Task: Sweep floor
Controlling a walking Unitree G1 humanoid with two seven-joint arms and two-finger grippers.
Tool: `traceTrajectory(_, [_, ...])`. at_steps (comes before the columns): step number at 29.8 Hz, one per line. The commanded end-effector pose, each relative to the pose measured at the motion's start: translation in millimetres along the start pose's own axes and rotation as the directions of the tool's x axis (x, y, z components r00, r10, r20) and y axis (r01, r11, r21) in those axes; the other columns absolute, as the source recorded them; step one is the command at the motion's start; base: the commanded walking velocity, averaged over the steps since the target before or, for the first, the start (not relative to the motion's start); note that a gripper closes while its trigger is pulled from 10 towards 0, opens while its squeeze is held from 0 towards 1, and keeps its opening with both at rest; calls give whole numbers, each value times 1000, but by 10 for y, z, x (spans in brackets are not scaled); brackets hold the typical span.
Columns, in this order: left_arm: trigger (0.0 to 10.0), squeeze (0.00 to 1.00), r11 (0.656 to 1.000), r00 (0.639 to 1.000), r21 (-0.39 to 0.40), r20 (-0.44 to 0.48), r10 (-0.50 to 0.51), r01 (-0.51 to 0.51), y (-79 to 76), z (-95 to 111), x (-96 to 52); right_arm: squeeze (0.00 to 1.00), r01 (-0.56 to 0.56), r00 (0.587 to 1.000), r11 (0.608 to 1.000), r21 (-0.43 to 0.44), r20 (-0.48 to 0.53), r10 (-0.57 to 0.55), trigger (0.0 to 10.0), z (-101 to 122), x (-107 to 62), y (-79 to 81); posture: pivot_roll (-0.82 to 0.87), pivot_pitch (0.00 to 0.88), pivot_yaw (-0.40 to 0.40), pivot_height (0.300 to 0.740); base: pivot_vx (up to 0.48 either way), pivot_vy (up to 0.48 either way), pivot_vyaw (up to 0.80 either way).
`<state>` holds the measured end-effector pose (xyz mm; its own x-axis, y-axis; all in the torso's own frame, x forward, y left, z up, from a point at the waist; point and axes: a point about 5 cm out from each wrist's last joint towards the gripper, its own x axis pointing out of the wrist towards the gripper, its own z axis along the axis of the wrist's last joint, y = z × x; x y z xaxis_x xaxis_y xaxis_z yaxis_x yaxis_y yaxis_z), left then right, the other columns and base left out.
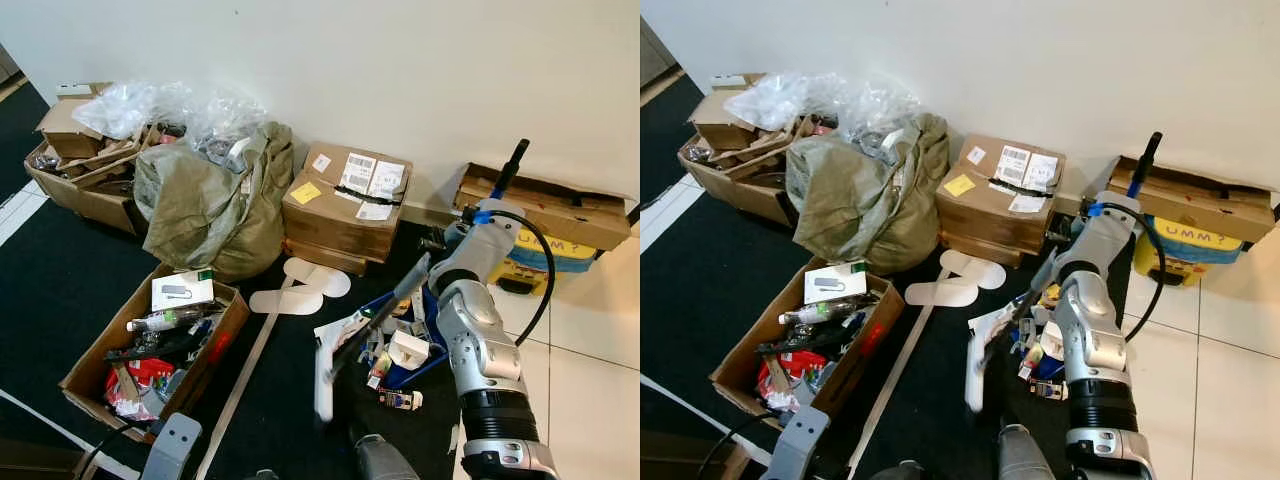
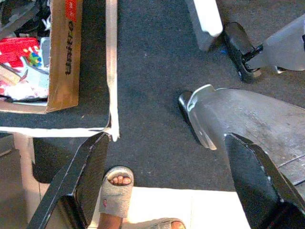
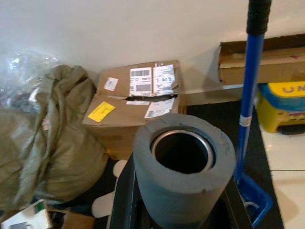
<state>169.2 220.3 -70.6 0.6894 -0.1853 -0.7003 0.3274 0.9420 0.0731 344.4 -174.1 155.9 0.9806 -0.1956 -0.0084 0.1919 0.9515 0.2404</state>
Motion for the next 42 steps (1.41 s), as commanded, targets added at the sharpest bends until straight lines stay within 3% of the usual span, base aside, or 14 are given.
traceTrajectory(1, [10000, 0, 1000, 999, 17, -38, 0, 1, 57, -127, -86, 0, 0, 999, 1000, -17, 42, 1, 10000, 9, -17, 24, 25, 313, 123, 740, 0, 0, 0])
traceTrajectory(9, [10000, 0, 1000, 999, 21, -32, -8, 8, 44, -125, -86, 0, -2, 998, 996, -93, 68, 8, 10000, 78, 18, -44, 24, 311, 123, 740, 0, 0, 0])
traceTrajectory(15, [10000, 0, 1000, 999, 14, -32, -14, 14, 6, -130, -76, 0, 67, 994, 967, -244, 95, -45, 10000, 213, 48, -214, 10, 303, 114, 740, 0, 0, 0])
traceTrajectory(17, [10000, 0, 1000, 999, 11, -35, -16, 16, -8, -130, -69, 0, 113, 992, 950, -292, 90, -91, 10000, 339, 49, -338, 1, 293, 109, 740, 0, 0, 0])
traceTrajectory(21, [10000, 0, 1000, 999, 8, -37, -16, 16, -13, -127, -64, 0, 138, 989, 931, -336, 94, -113, 10000, 447, 40, -421, -2, 289, 109, 740, 0, 0, 0])
traceTrajectory(26, [10000, 0, 1000, 999, 5, -46, -15, 15, -18, -137, -62, 0, 186, 977, 906, -381, 172, -128, 10000, 735, 34, -536, -16, 277, 106, 740, 0, 0, 0])
traceTrajectory(34, [10000, 0, 1000, 998, 2, -55, -17, 17, -37, -145, -55, 0, 213, 957, 903, -373, 266, -116, 10000, 976, 51, -525, -16, 269, 108, 740, 0, 0, 0])
traceTrajectory(37, [10000, 0, 1000, 998, -1, -54, -16, 16, -37, -141, -52, 0, 143, 961, 951, -275, 270, -67, 10000, 984, 48, -414, -12, 268, 109, 740, 0, 0, 0])
traceTrajectory(42, [10000, 0, 1000, 998, -1, -59, -13, 13, -25, -146, -55, 0, 12, 949, 982, -189, 311, 48, 10000, 1087, 14, -223, -17, 268, 111, 740, 0, 0, 0])
